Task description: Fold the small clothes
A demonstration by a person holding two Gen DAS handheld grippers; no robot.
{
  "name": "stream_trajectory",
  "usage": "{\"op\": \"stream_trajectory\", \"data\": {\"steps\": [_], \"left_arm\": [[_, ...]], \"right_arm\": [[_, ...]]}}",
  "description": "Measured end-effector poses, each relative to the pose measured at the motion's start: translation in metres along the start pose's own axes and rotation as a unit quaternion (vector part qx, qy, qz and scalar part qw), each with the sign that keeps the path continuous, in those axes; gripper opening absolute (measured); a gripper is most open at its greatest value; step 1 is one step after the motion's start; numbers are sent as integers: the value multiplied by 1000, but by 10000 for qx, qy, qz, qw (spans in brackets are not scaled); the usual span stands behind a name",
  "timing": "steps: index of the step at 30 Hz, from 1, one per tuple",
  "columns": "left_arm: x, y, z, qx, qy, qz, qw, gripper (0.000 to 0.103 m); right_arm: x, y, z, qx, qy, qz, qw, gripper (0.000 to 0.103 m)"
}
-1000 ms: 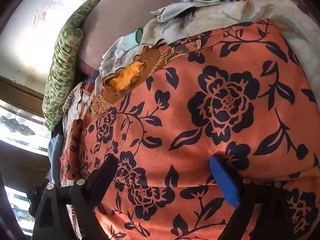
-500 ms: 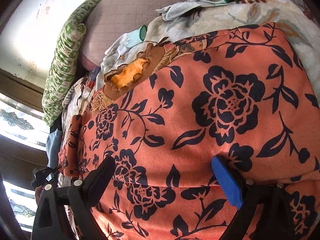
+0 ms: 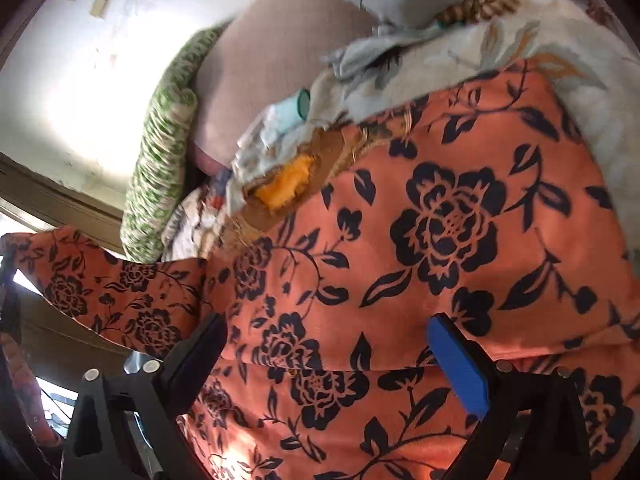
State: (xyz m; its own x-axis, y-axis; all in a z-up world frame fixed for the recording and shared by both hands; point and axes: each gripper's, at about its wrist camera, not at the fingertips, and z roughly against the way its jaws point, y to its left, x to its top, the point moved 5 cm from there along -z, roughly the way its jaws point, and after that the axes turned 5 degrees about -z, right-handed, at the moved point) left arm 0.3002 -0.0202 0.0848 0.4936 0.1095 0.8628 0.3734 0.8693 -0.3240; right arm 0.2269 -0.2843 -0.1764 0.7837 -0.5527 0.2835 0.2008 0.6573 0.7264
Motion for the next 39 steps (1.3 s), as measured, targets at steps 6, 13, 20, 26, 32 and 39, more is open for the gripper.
{"op": "stream_trajectory", "data": {"steps": [6, 13, 20, 26, 32, 39], "left_arm": [[-144, -91, -134, -625, 1867, -271, 9800, 5], [-278, -59, -147, -110, 3866, -59, 9222, 32], [-194, 28, -32, 608, 2096, -139, 9758, 82], [-202, 144, -12, 1740, 2182, 126, 9602, 82], [-255, 196, -35, 2095, 2767, 375, 9371, 82], [-253, 194, -29, 2143, 2631, 244, 9404, 82]], "right_arm": [[-2, -43, 120, -39, -1024, -166, 9946, 102], [-9, -93, 173, -458, -1168, -406, 9913, 102], [1, -76, 110, 127, -399, -640, 9971, 102], [35, -94, 37, -200, 245, -1246, 9917, 101], [44, -85, 7, -1398, 736, -460, 9864, 26], [48, -20, -4, -2648, 763, 1808, 9441, 9]]}}
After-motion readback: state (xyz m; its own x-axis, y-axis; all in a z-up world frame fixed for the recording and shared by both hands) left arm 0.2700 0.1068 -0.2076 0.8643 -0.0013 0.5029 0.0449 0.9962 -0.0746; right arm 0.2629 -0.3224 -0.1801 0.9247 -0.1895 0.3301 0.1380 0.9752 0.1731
